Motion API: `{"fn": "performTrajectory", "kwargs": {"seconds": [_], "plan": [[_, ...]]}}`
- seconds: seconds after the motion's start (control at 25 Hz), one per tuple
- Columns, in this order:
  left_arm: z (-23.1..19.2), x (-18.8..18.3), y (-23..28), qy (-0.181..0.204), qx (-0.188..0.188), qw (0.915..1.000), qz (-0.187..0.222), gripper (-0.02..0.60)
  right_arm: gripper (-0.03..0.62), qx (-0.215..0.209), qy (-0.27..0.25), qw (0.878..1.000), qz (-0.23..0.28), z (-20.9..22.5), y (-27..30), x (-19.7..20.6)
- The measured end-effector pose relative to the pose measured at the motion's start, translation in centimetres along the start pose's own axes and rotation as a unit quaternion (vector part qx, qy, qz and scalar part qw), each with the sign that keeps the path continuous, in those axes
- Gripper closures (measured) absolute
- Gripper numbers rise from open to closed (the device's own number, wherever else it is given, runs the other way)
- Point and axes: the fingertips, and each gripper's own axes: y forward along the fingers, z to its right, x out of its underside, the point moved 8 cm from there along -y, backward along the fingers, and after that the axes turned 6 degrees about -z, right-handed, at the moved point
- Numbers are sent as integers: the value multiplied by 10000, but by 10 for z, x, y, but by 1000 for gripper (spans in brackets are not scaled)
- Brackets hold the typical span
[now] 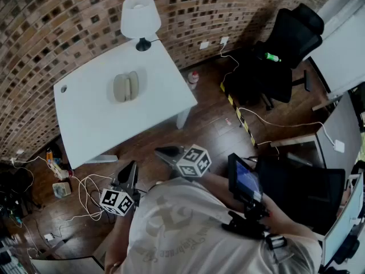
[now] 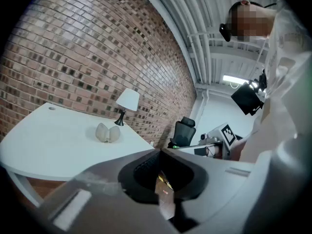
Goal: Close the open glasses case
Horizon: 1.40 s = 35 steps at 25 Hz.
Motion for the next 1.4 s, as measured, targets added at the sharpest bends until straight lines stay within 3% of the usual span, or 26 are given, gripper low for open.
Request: {"fn": "performTrajectory", "kwargs": {"seconds": [0.2, 0.44, 0.68, 1.16, 1.4], "plan": [[-7, -12, 32, 13, -335, 9994, 78, 577, 586, -259, -274, 9993, -55, 36, 0, -29], [-15, -37, 75, 301, -305, 9990, 101, 577, 586, -342, -396, 9986, 99, 68, -2, -52], [1, -36, 113, 240, -318, 9992, -15, 577, 586, -312, -300, 9989, 158, 103, -29, -56], [-22, -67, 139, 245, -666, 9975, -14, 577, 586, -410, -137, 9990, 132, 150, -20, -80], [-29, -65, 143, 44, -778, 9969, -95, 577, 586, -483, -73, 9988, 45, 152, -13, -88]]}}
